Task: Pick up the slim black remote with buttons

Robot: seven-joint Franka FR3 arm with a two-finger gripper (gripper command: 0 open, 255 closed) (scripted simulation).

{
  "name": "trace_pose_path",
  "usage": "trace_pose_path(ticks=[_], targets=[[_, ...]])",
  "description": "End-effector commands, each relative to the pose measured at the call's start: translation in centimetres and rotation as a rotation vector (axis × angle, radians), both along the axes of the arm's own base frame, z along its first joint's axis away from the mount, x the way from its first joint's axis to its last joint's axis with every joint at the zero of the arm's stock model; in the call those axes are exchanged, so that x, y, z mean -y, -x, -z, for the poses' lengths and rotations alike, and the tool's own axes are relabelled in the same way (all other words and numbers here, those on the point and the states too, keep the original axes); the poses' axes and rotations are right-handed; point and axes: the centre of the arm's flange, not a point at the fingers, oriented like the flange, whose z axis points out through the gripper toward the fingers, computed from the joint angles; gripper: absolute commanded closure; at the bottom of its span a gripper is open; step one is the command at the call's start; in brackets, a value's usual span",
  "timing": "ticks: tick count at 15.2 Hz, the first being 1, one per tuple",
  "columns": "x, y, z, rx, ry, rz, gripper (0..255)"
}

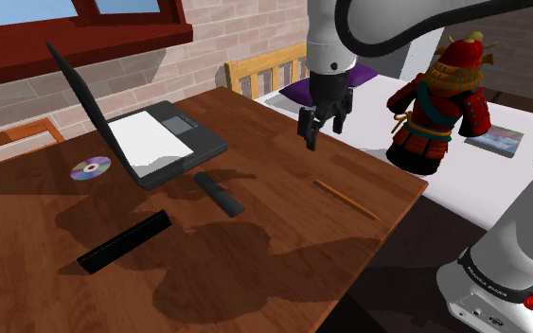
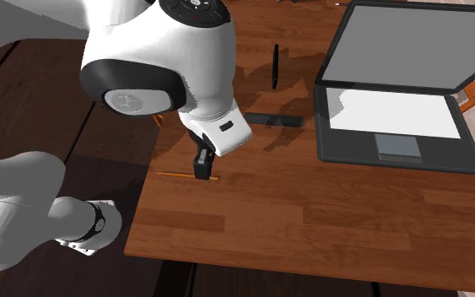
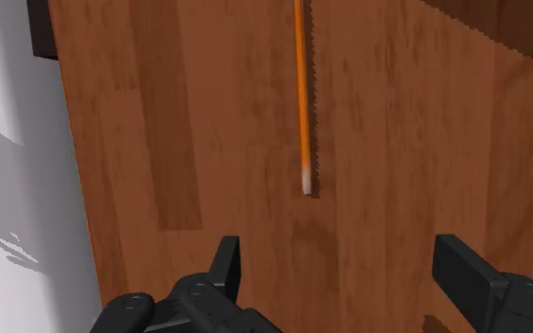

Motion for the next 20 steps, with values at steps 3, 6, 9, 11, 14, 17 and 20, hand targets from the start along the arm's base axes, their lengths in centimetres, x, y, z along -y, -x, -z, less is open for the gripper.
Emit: trace_pose_path(ticks=[3,6,9,11,14,17,20], targets=[[-4.3,-2.7,1.8,0.012,0.007,0.006,0],[-7.4,-4.8,3.1,0.021,0.013,0.009,0],[-10.6,-6.8,4.3,0.030,0.019,0.013,0],[-12.7,-8.2,5.1,0.036,0.023,0.015,0],[-15.8,-10.3,6.4,0.045,0.029,0.019,0],[-18.9,-12.4,7.6,0.054,0.035,0.022,0],[-22.0,-14.5,8.8,0.063,0.041,0.026,0]])
